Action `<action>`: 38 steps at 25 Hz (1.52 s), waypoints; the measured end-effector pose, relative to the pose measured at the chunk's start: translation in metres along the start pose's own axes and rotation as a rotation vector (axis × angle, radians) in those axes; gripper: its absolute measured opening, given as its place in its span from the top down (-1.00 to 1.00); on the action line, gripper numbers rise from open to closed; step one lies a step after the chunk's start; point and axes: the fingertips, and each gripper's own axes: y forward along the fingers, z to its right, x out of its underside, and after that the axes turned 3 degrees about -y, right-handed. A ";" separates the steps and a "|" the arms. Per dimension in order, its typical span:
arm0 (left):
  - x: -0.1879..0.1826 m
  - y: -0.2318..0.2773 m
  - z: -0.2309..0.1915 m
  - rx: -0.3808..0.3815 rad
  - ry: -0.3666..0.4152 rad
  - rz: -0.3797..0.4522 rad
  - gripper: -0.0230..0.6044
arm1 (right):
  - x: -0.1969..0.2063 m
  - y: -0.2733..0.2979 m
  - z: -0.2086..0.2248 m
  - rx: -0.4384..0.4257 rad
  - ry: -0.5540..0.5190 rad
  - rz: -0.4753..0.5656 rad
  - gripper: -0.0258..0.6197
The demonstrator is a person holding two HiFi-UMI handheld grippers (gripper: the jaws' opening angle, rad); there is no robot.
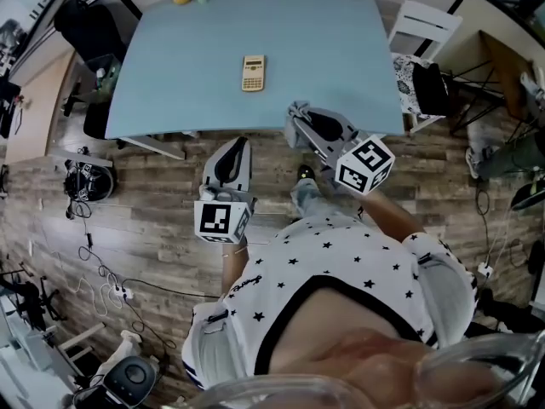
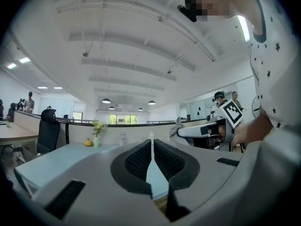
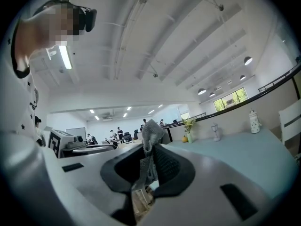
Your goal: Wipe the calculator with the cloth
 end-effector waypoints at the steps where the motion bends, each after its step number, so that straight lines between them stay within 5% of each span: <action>1: -0.001 0.006 -0.004 0.002 0.000 -0.001 0.80 | -0.001 0.006 0.005 0.000 0.003 -0.001 0.76; 27: -0.011 0.164 -0.079 0.034 0.023 -0.013 0.80 | -0.022 0.090 0.160 0.060 0.023 0.003 0.77; 38: -0.008 0.198 -0.134 0.156 0.013 -0.037 0.80 | -0.012 0.129 0.181 0.213 0.056 -0.010 0.77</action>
